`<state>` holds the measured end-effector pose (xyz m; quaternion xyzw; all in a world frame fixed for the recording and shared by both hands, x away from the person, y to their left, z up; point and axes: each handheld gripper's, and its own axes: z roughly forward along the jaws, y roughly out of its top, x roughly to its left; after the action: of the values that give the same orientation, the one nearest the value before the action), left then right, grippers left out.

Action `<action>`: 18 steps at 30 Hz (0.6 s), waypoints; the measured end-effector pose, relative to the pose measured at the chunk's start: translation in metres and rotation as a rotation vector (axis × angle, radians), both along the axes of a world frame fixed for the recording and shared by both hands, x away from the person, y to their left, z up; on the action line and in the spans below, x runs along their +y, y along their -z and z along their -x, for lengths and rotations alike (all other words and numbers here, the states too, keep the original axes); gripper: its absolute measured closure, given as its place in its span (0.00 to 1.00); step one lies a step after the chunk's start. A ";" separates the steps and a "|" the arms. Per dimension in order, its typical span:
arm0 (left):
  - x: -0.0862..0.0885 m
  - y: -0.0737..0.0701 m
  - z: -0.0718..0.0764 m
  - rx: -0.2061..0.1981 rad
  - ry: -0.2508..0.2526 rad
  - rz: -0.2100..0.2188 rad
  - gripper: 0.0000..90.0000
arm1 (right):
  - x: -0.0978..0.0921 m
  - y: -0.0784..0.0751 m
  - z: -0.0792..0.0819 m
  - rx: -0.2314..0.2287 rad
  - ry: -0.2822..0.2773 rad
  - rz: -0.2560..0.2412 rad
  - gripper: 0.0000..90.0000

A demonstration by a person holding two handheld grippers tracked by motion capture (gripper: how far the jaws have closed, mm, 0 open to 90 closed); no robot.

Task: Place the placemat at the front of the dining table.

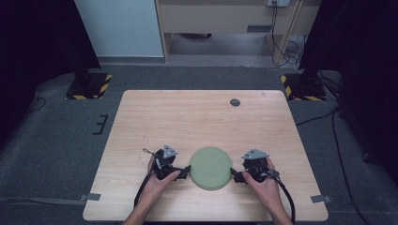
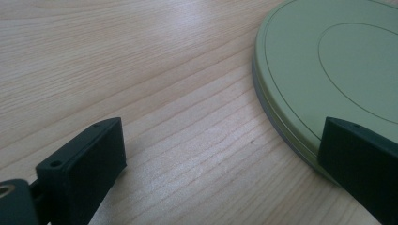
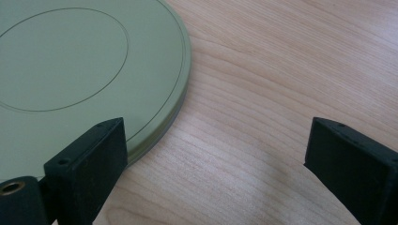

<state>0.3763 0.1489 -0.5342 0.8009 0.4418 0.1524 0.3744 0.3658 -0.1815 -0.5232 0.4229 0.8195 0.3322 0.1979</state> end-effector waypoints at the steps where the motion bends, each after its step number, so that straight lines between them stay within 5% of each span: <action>1: 0.000 0.000 0.000 -0.002 0.000 -0.002 0.01 | 0.000 0.000 -0.001 -0.004 0.001 0.000 0.07; 18: -0.004 0.000 -0.007 -0.019 -0.038 -0.007 0.00 | 0.001 0.002 -0.006 -0.050 0.056 0.004 0.06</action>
<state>0.3831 0.1453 -0.5345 0.7923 0.4527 0.1685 0.3727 0.3714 -0.1803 -0.5256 0.4370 0.8028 0.3352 0.2285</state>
